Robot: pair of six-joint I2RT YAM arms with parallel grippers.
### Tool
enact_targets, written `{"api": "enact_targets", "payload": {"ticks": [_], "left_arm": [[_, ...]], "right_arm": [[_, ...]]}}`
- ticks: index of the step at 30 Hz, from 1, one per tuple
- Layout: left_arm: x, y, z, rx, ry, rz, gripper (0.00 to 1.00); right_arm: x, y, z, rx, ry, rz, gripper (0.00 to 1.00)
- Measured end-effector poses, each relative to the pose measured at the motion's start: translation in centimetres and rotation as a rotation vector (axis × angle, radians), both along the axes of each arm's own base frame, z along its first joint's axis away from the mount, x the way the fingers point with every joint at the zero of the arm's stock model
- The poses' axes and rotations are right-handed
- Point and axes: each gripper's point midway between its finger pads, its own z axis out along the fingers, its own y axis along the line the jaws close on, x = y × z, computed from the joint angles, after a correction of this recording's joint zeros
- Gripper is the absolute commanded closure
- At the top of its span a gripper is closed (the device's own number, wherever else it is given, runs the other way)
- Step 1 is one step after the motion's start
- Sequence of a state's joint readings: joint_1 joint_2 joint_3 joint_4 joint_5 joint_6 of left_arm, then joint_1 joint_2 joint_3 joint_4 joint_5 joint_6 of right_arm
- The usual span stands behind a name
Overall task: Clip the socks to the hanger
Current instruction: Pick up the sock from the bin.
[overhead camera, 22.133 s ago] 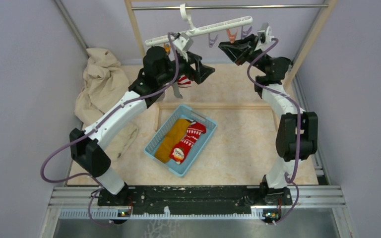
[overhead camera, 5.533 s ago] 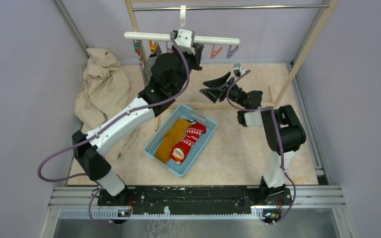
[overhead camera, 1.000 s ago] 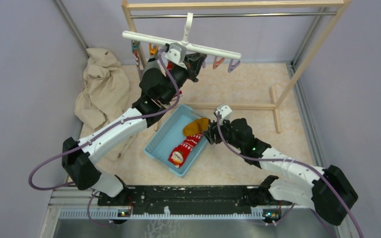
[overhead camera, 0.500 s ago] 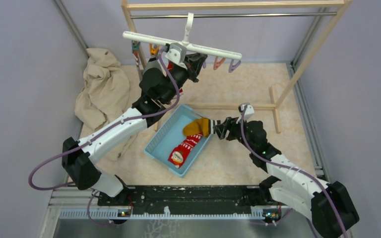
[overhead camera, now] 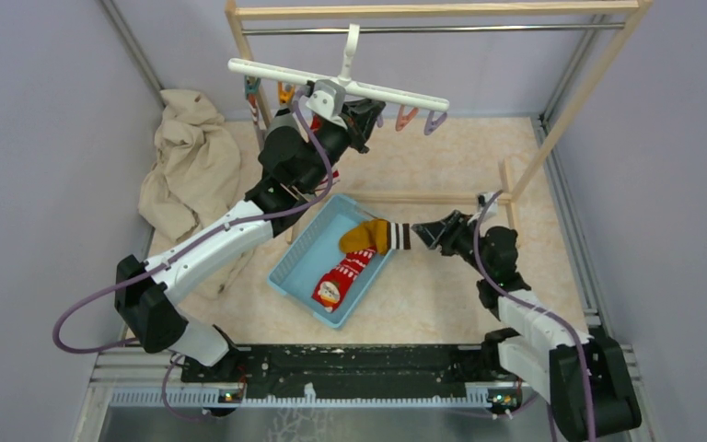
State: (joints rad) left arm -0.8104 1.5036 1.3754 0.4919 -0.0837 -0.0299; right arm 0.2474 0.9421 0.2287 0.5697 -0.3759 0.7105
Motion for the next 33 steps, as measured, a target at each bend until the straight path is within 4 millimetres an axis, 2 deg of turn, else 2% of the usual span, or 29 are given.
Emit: {"api": "enact_targets", "payload": {"ticks": [4, 8, 13, 16, 18, 22, 26, 29, 33], "left_arm": [[-0.1, 0.0, 0.0, -0.001, 0.000, -0.004, 1.00], [-0.1, -0.1, 0.0, -0.003, 0.000, -0.010, 1.00], [-0.2, -0.2, 0.0, -0.013, 0.004, -0.022, 1.00], [-0.3, -0.3, 0.1, -0.020, 0.005, -0.029, 1.00], [-0.3, -0.3, 0.1, -0.020, 0.004, -0.029, 1.00], [-0.2, -0.3, 0.0, -0.018, 0.001, -0.025, 1.00], [0.1, -0.5, -0.1, -0.019, 0.000, -0.023, 0.99], [0.3, -0.5, -0.1, -0.020, 0.000, -0.021, 0.99], [0.4, -0.6, -0.1, -0.021, 0.000, -0.021, 0.99]], "right_arm": [[0.6, -1.9, 0.4, 0.185, 0.054, -0.047, 0.33], [-0.7, -3.9, -0.3, 0.372, 0.073, -0.116, 0.28], [-0.1, -4.2, 2.9, 0.527, 0.013, -0.098, 0.26], [0.2, -4.5, 2.5, 0.608, 0.076, -0.104, 0.17], [0.1, -4.2, 1.9, 0.639, 0.127, -0.093, 0.18], [-0.3, -3.8, 2.3, 0.616, 0.105, -0.055, 0.14], [-1.0, -3.6, 3.4, 0.506, -0.006, -0.023, 0.20], [-0.4, -3.8, 2.8, 0.391, -0.024, -0.031, 0.21], [0.8, -4.1, 0.8, 0.255, 0.014, -0.049, 0.21]]}}
